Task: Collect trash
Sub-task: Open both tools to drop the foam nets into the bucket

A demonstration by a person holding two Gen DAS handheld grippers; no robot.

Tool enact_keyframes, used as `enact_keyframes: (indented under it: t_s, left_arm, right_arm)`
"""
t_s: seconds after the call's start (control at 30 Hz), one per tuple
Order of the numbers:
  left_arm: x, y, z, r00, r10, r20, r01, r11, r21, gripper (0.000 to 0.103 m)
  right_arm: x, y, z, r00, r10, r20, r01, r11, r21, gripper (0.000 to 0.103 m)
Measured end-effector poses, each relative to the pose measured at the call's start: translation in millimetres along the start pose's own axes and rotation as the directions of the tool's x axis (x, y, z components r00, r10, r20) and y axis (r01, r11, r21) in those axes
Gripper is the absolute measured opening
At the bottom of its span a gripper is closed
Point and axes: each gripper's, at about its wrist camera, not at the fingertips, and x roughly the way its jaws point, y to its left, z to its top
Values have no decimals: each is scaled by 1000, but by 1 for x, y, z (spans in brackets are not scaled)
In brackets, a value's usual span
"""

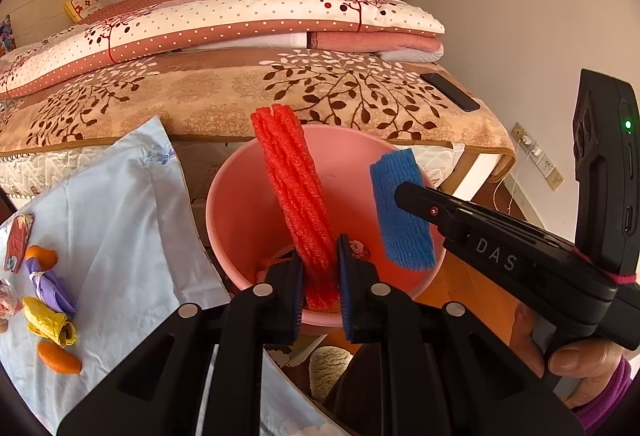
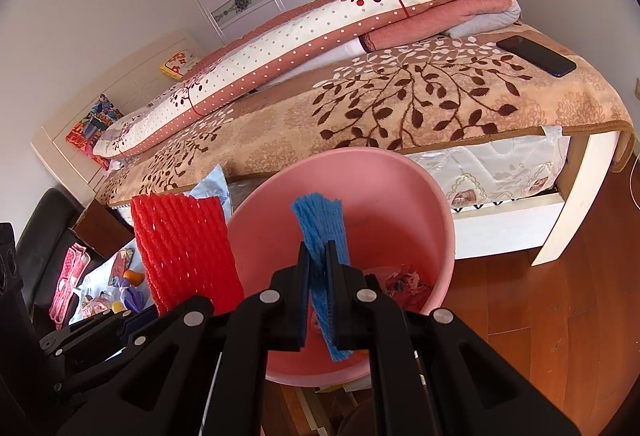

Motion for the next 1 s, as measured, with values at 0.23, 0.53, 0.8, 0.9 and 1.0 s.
enact_keyframes:
  t_s: [0.23, 0.53, 0.8, 0.9, 1.0]
  left_arm:
    - [-3, -1, 2, 1000, 9, 17, -9, 1000, 11, 44]
    - [-9, 3, 3, 1000, -6, 21, 6, 1000, 0, 44]
    - [-21, 13, 2, 999, -17, 33, 18, 999, -34, 44]
    - [-26, 17, 2, 999, -15, 41, 17, 999, -45, 44]
    - [-32, 21, 2, 998, -11, 54, 14, 998, -58, 44]
  right_arm:
    - [3, -4, 2, 1000, -6, 1, 6, 1000, 10, 7]
    - [0, -4, 2, 1000, -16, 22, 16, 1000, 9, 39]
    - [-5, 5, 3, 999, -20, 35, 20, 1000, -12, 40]
    - [-7, 9, 3, 999, -16, 38, 17, 1000, -16, 40]
    - [-11, 14, 2, 999, -13, 43, 14, 1000, -27, 41]
